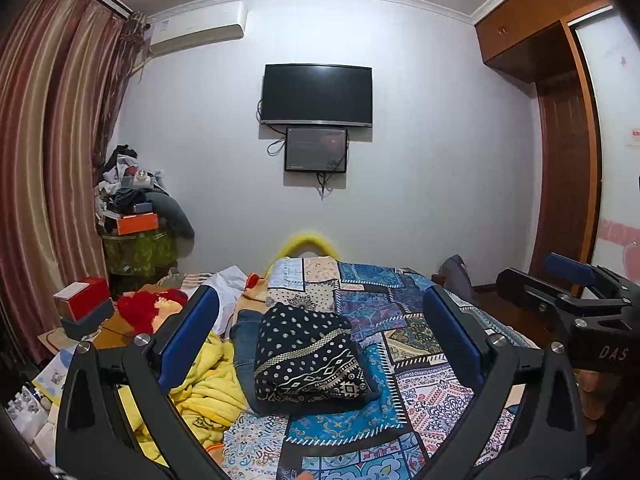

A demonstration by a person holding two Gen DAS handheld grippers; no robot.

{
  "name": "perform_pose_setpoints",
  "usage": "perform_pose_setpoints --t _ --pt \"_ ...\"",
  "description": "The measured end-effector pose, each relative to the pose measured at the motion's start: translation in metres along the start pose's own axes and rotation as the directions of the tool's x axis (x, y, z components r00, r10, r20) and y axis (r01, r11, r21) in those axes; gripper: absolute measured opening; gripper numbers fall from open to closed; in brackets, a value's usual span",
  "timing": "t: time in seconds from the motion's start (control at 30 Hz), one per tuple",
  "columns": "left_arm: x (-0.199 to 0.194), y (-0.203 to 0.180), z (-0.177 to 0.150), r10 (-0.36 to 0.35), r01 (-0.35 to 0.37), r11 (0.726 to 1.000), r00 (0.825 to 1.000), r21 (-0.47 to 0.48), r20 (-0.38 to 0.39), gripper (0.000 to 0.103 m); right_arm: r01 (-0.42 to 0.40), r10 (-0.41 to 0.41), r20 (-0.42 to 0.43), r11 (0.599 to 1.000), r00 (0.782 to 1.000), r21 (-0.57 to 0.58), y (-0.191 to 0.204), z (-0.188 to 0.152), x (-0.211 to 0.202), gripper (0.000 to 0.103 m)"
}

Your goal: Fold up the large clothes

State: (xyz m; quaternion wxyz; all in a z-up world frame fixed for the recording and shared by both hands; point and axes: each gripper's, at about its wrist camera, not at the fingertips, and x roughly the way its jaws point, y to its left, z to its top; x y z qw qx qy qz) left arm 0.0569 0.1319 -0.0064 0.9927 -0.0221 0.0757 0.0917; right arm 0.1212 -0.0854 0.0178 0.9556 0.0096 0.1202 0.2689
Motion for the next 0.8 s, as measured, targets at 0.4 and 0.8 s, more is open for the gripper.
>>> perform_pose_setpoints --t 0.4,0.8 --pt "-0.0006 -0.0022 -0.0009 -0.003 0.003 1.0 1.0 0.003 0.0 0.102 0.018 -0.019 0.0 1.0 1.0 0.016 0.0016 -0.0009 0.0013 0.103" --pt "0.0008 0.0029 -0.0005 0.005 -0.005 1.0 1.0 -0.01 -0.008 0.102 0.02 -0.02 -0.005 1.0 1.0 0.022 0.0027 -0.0011 0.0037 0.103"
